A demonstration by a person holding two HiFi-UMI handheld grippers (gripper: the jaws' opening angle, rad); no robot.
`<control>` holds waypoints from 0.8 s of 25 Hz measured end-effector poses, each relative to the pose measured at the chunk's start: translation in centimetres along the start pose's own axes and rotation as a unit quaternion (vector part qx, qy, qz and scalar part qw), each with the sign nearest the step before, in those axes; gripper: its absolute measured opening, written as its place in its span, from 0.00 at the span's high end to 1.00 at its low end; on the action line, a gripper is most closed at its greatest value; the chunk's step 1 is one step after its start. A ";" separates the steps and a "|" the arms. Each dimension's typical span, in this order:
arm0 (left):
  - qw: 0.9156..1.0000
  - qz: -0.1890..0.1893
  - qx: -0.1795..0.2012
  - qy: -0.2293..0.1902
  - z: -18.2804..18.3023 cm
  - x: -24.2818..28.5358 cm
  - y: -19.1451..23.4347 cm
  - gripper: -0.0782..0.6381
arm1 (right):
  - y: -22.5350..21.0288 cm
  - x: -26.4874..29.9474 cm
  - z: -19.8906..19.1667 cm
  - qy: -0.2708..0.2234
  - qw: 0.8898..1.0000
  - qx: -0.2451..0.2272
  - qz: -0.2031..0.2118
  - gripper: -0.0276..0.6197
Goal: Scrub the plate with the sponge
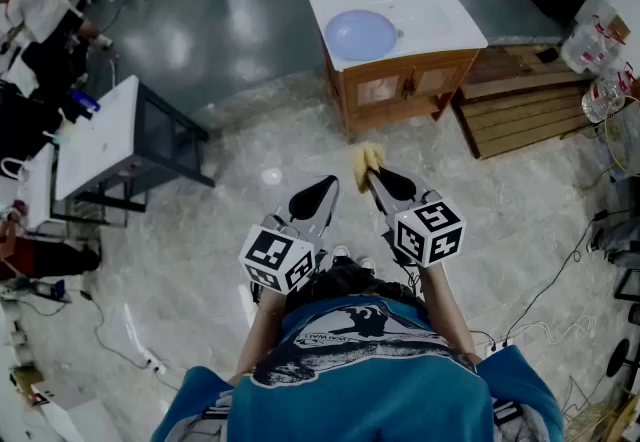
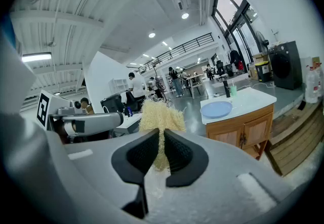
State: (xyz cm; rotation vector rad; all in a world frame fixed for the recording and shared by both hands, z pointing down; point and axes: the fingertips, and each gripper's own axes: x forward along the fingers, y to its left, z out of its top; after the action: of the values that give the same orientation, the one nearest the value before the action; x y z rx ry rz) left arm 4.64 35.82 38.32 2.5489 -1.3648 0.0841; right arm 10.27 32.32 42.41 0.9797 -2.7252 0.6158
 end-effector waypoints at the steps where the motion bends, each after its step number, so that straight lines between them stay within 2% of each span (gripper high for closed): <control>1: 1.000 -0.001 0.000 0.000 0.0 0.1 0.2 0.87 | 0.0 0.2 0.0 0.000 1.000 0.000 -0.001 0.91; 20: 1.000 -0.021 0.007 -0.005 1.0 0.1 4.9 0.87 | 0.5 5.6 0.8 -0.005 1.000 0.016 -0.002 0.91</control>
State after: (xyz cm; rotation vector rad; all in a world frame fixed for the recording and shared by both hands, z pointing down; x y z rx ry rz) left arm 0.57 32.90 38.35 2.5916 -1.3173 0.0740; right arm 5.65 29.09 43.21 0.9972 -2.7291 0.6569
